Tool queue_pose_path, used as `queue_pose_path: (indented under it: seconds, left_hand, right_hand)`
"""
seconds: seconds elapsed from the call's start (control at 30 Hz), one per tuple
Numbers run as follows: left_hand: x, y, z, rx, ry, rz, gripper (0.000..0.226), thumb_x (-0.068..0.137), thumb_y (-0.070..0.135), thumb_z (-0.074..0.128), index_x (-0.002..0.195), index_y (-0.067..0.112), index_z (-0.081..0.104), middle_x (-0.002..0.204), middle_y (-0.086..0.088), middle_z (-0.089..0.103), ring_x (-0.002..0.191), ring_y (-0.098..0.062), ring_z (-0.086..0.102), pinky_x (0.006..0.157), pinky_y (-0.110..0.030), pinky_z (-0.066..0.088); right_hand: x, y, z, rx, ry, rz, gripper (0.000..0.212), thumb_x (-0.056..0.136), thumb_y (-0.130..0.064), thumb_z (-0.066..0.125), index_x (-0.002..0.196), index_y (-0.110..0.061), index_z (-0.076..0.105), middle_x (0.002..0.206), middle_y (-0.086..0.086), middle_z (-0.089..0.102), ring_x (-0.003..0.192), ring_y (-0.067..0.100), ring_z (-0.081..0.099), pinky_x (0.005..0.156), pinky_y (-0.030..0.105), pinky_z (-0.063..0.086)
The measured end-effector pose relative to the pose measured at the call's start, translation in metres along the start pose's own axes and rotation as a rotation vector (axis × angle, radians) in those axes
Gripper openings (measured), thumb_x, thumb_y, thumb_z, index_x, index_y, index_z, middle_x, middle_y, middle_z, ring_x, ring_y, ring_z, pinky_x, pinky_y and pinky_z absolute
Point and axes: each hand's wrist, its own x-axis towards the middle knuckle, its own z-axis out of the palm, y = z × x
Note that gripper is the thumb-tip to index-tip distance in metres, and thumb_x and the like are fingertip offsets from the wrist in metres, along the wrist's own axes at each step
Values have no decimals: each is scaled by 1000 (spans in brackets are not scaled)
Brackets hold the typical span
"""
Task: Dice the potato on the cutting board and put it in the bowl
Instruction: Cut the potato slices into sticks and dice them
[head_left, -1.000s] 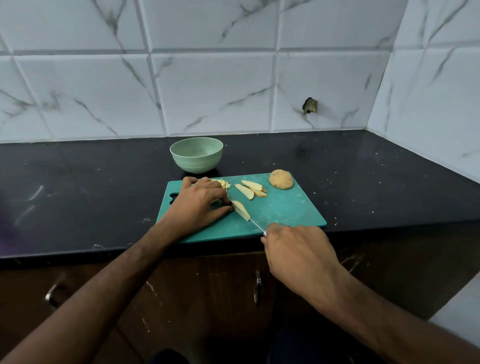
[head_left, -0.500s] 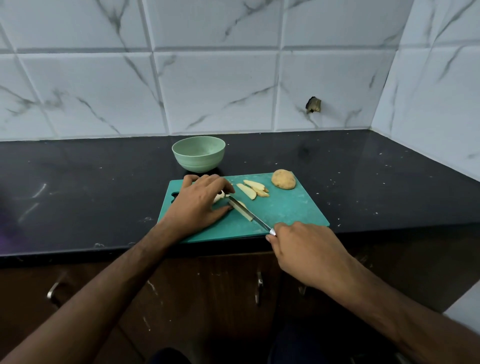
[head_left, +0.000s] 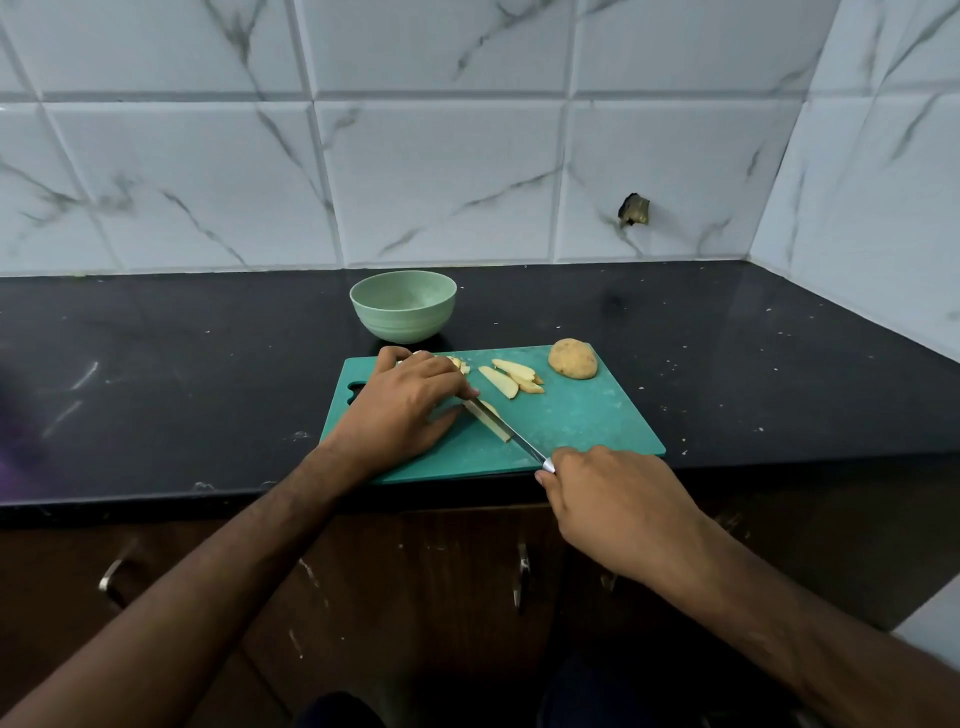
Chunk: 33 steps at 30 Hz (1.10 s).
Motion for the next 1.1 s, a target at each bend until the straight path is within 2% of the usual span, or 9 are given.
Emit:
queue_pose_path:
  seconds: [0.1, 0.23, 0.3, 0.47, 0.57, 0.63, 0.77, 0.93, 1.1]
  left_hand:
    - [0, 0, 0, 20, 1, -7, 14, 92, 25, 65, 102, 26, 75, 99, 11, 69, 98, -15, 62, 90, -39, 36]
    - [1, 1, 2, -6, -15, -63, 27, 88, 28, 51, 98, 27, 77, 95, 12, 71, 95, -15, 64, 89, -42, 37]
    - [0, 1, 2, -11, -8, -83, 32, 87, 32, 47, 98, 26, 76, 95, 11, 71, 94, -15, 64, 88, -43, 38]
    - [1, 0, 2, 28, -14, -88, 18, 89, 28, 62, 106, 28, 70, 106, 12, 68, 103, -14, 60, 92, -41, 36]
    - [1, 3, 0, 9, 0, -74, 26, 91, 30, 66, 116, 29, 61, 118, 11, 60, 112, -13, 55, 94, -42, 37]
    - [1, 4, -1, -20, -27, -45, 28, 92, 31, 66, 119, 30, 57, 119, 13, 58, 114, -10, 54, 98, -42, 35]
    - [2, 1, 1, -73, -120, -11, 21, 95, 32, 63, 116, 33, 62, 115, 19, 64, 115, -4, 54, 103, -38, 27]
    - [1, 2, 0, -102, -73, -18, 18, 93, 38, 66, 111, 34, 63, 97, 21, 62, 102, -2, 55, 99, -37, 28]
    - [0, 1, -4, -190, -111, 9, 19, 94, 51, 56, 102, 36, 65, 86, 18, 58, 92, 0, 53, 92, -34, 27]
  right_hand:
    - [4, 4, -1, 8, -30, -16, 29, 109, -45, 29, 94, -25, 45, 74, -9, 44, 62, 6, 45, 59, 29, 39]
    - [14, 4, -2, 0, -44, -39, 30, 109, -44, 31, 93, -25, 47, 75, -8, 46, 64, 7, 46, 56, 29, 32]
    - [19, 3, -1, 3, -48, -43, 30, 109, -44, 31, 93, -25, 48, 76, -8, 48, 65, 8, 47, 58, 29, 34]
    - [24, 7, 0, 81, -85, -13, 31, 109, -47, 31, 93, -26, 48, 79, -7, 51, 68, 8, 50, 58, 30, 35]
    - [25, 14, -5, 123, -108, 12, 34, 108, -49, 31, 92, -26, 49, 81, -7, 52, 71, 8, 51, 60, 32, 36]
    - [22, 20, -7, 109, -114, 27, 35, 108, -51, 30, 91, -27, 49, 82, -7, 53, 72, 8, 52, 63, 33, 39]
    - [18, 34, -13, 34, -114, 66, 35, 108, -51, 28, 86, -31, 44, 81, -8, 51, 71, 6, 50, 67, 34, 41]
    - [21, 37, -17, 42, -124, 75, 38, 108, -52, 28, 83, -29, 45, 82, -7, 53, 71, 7, 52, 64, 32, 40]
    - [18, 30, -15, 85, -109, 68, 39, 108, -53, 27, 81, -30, 44, 81, -8, 54, 70, 7, 52, 59, 30, 37]
